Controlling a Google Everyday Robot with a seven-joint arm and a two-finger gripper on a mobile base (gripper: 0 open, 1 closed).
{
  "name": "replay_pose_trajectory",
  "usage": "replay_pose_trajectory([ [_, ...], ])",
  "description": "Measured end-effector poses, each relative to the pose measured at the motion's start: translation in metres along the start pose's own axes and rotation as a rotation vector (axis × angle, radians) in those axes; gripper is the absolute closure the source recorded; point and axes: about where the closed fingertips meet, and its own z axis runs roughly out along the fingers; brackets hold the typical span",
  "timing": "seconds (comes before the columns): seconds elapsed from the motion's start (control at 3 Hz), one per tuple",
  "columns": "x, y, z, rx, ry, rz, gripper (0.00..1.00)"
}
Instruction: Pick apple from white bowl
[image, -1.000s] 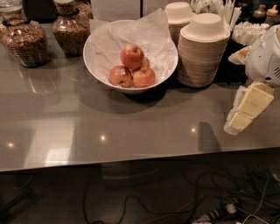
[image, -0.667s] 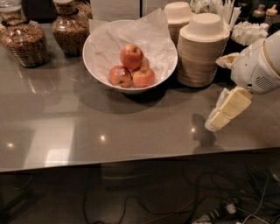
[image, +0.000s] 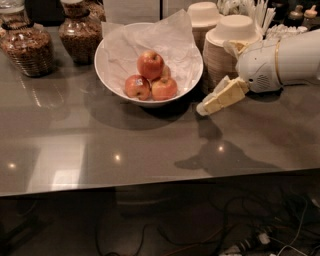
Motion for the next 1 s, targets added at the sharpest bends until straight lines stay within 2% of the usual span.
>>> replay_pose_trajectory([
  [0.33, -0.031, -0.024, 0.025, 0.014, -0.123, -0.017, 0.00],
  [0.67, -0.056, -0.039, 0.052, -0.004, -0.188, -0.040, 0.19],
  [1.0, -0.072, -0.046, 0.075, -0.033, -0.213, -0.061, 0.42],
])
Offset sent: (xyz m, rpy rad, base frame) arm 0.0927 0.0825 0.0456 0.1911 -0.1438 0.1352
